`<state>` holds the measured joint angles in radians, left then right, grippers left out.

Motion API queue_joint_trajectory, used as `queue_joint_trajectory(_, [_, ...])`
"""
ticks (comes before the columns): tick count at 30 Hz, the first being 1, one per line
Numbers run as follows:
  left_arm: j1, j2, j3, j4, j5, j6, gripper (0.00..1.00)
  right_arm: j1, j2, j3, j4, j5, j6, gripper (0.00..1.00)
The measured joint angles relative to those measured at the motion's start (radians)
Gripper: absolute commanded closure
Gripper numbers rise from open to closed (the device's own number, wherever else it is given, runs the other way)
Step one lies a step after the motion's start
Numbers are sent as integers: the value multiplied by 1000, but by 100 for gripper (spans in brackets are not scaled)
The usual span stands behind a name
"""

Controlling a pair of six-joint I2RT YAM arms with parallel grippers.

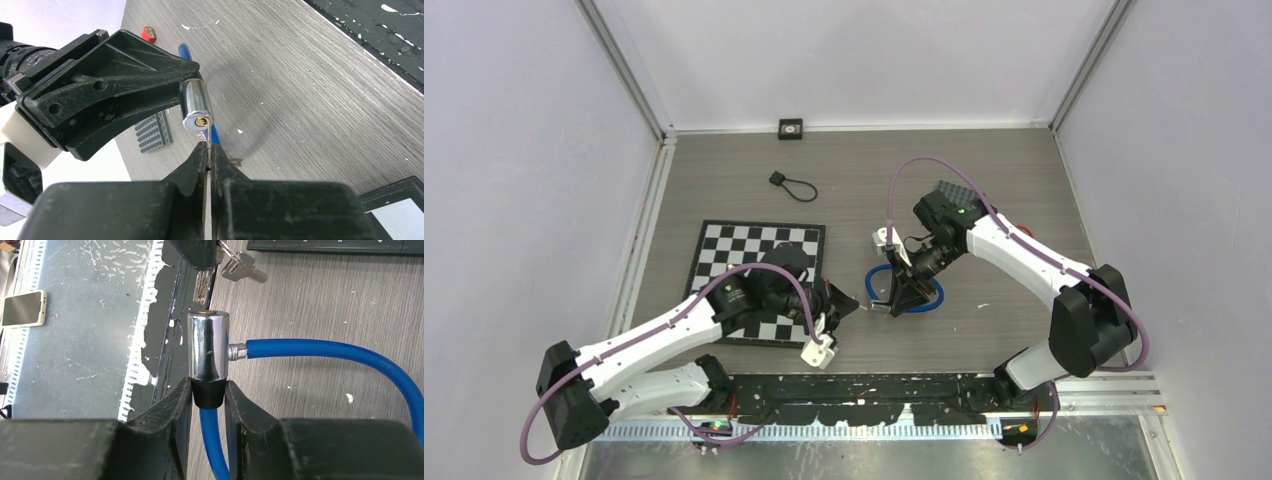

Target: Unlock with the key

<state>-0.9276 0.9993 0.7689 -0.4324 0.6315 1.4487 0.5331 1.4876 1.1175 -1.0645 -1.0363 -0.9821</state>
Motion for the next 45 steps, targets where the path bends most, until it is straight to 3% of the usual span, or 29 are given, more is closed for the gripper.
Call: queue_joint_trajectory(45, [0,32,-2,55,-11,3,100,-21,0,0,-10,-9,0,100])
